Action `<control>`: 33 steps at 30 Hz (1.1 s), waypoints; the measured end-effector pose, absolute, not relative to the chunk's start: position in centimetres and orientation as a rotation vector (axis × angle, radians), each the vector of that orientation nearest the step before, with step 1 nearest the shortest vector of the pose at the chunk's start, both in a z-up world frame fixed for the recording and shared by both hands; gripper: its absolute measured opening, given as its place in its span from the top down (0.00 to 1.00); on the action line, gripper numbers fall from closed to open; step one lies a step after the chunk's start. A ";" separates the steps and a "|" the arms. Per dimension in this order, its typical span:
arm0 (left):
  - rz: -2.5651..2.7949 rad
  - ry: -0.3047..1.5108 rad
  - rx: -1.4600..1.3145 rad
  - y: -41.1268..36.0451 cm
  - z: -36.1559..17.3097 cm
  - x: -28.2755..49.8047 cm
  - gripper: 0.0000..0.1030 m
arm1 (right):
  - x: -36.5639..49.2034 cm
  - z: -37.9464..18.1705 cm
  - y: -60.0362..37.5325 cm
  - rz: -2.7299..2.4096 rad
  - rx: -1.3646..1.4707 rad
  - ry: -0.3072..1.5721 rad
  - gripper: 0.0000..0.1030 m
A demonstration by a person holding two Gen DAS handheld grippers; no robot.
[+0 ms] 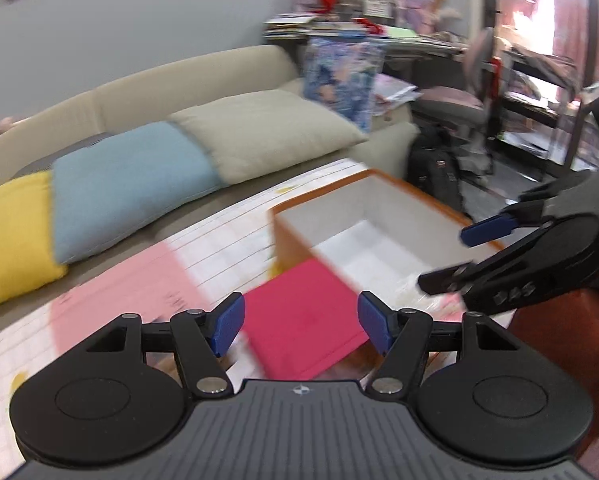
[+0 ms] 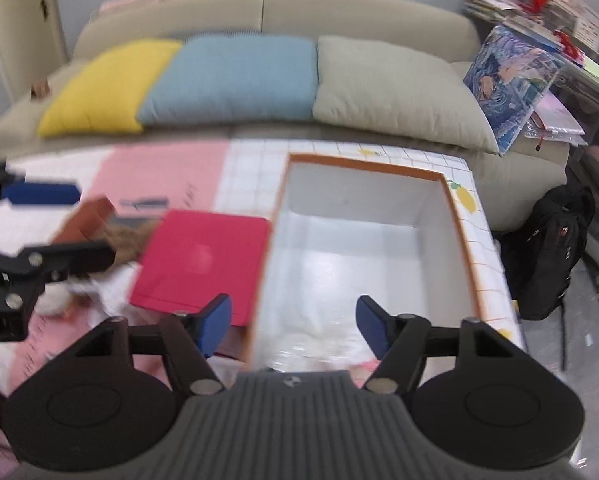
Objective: Organize soft objects
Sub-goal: 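Grasp the brown sponge with the left tool while the right tool grasps the brown knotted plush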
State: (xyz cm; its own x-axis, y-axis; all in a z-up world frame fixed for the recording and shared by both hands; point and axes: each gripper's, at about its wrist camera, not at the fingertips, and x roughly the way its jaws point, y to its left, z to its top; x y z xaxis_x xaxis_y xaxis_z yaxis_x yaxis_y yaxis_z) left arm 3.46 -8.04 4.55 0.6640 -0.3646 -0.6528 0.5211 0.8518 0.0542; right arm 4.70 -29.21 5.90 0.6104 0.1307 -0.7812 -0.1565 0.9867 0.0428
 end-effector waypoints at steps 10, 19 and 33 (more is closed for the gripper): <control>-0.219 0.783 0.104 0.5 1.4 1.6 0.35 | 2.5 3.6 -22.3 0.223 0.073 0.893 0.33; -0.165 0.827 0.018 3.9 0.4 3.4 0.27 | 4.0 1.7 -15.8 0.397 -0.110 0.873 0.45; -0.165 0.908 -0.108 6.1 -2.8 9.0 0.14 | 10.4 -1.3 -9.4 0.641 -0.462 0.877 0.46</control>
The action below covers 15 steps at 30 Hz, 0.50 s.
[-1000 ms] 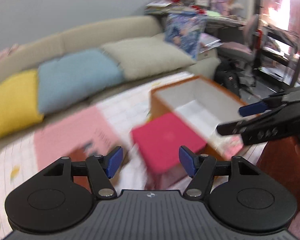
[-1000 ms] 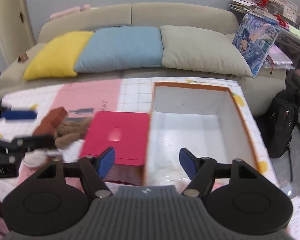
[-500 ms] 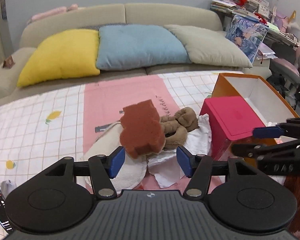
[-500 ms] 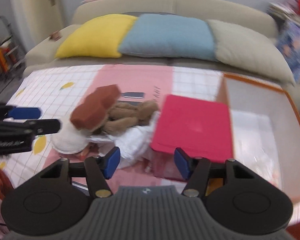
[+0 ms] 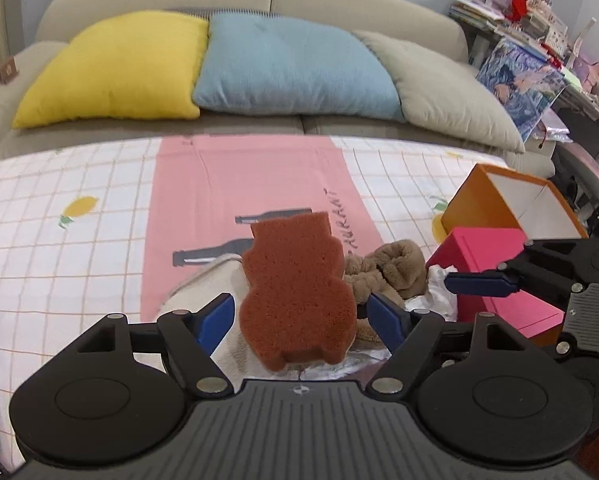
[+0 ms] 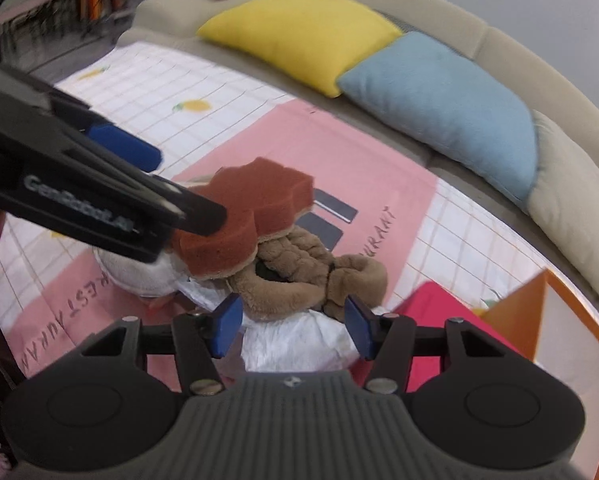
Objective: Organize soft objects
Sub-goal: 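Grasp the brown sponge with the left tool while the right tool grasps the brown knotted plush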
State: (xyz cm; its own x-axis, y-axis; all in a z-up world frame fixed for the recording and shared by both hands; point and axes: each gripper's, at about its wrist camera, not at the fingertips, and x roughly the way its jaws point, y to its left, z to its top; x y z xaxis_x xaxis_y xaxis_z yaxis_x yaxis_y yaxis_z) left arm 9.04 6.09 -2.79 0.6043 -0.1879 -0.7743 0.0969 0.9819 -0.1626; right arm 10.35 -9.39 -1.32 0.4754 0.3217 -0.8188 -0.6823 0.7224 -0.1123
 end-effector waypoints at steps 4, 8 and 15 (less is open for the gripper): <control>-0.187 0.937 -0.092 5.7 -3.6 10.1 0.14 | 11.5 -2.3 -8.5 0.670 -0.502 0.901 0.46; -0.177 0.974 -0.091 5.6 -4.6 11.1 0.14 | 12.2 -3.4 -7.6 0.696 -0.523 0.923 0.46; -0.170 0.997 -0.095 5.8 -5.5 11.9 0.14 | 12.9 -4.5 -6.4 0.721 -0.518 0.939 0.46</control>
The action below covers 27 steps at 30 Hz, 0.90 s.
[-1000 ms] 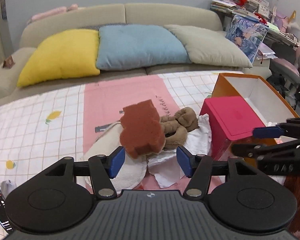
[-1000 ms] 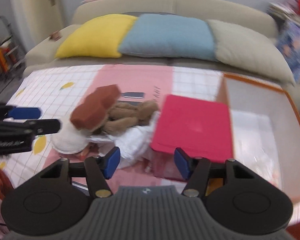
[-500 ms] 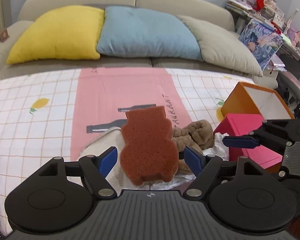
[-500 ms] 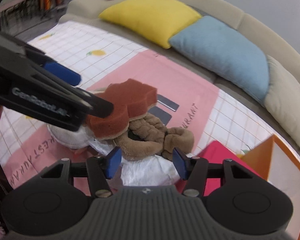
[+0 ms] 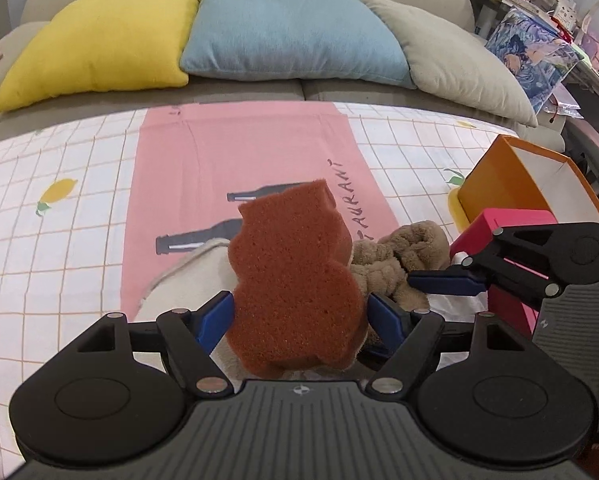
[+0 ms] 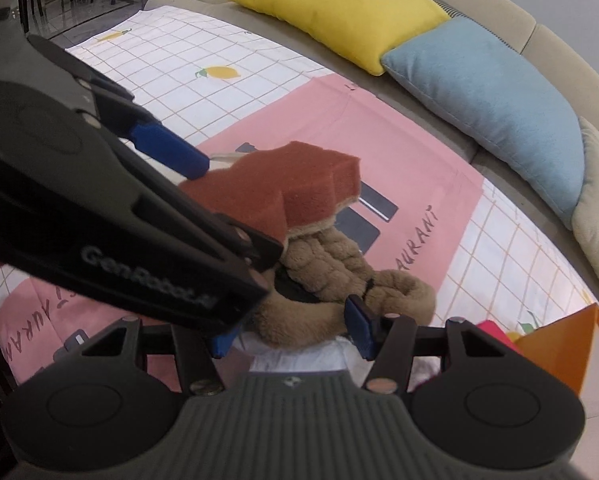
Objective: Organize soft objects
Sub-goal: 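Grasp the brown sponge with the left tool while the right tool grasps the brown knotted plush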
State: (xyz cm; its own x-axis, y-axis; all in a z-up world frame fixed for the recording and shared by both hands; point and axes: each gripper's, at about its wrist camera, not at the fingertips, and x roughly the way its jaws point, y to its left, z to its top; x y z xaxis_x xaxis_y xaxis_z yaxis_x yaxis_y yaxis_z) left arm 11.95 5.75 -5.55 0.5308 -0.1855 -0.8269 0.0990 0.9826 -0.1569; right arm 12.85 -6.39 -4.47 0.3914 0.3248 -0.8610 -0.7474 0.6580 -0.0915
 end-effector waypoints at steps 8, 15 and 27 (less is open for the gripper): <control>-0.177 1.014 -0.093 5.8 -6.1 12.2 0.13 | 13.5 -5.7 -5.5 0.706 -0.538 0.954 0.53; -0.165 1.038 -0.180 6.5 -7.0 11.7 0.18 | 13.4 -6.2 -5.8 0.703 -0.537 0.976 0.73; -0.106 0.986 -0.197 8.0 -2.9 10.4 0.20 | 13.7 -4.0 -7.5 0.706 -0.472 0.912 0.88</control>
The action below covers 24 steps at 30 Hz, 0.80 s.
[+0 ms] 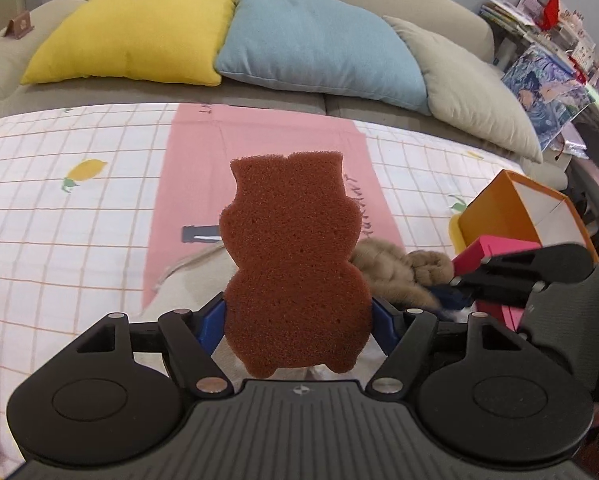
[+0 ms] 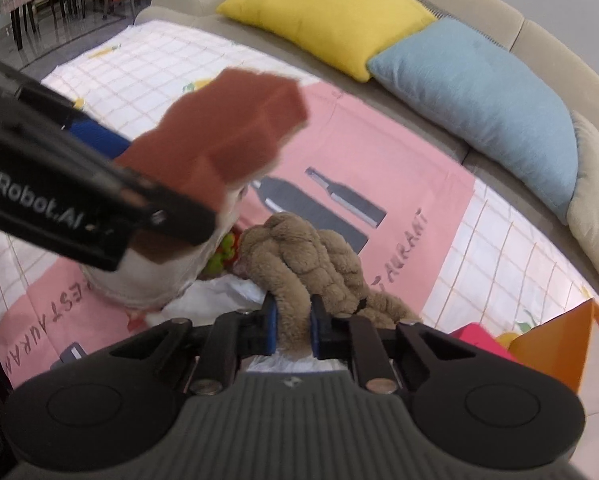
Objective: Organize soft objects
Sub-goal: 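Grasp the brown sponge with the left tool while the right tool grasps the brown knotted plush, then carry the sponge and plush into the cardboard box and release both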
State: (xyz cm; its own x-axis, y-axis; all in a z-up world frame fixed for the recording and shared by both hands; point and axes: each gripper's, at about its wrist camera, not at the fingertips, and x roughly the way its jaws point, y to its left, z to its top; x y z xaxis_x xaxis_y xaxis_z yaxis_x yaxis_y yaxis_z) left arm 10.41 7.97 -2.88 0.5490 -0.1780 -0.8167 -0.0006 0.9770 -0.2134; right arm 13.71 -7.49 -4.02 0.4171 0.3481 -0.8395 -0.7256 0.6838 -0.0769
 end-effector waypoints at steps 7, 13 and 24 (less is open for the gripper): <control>-0.082 0.967 -0.150 7.5 -1.3 9.6 0.21 | 14.1 -1.4 -8.4 0.701 -0.422 0.848 0.91; -0.094 0.962 -0.138 7.1 -0.6 8.8 0.21 | 15.0 -0.2 -9.1 0.752 -0.298 0.941 0.90; -0.043 1.108 -0.091 7.2 -4.6 6.1 0.21 | 11.0 -3.3 -9.3 0.785 -0.065 1.141 0.87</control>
State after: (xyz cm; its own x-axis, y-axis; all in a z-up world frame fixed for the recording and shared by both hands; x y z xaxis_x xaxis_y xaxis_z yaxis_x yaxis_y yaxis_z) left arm 6.11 7.18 -4.59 0.4459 -0.0801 -0.8915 -0.0109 0.9954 -0.0949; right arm 10.97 -9.32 -3.27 0.1853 0.5250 -0.8307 -0.5876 0.7367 0.3346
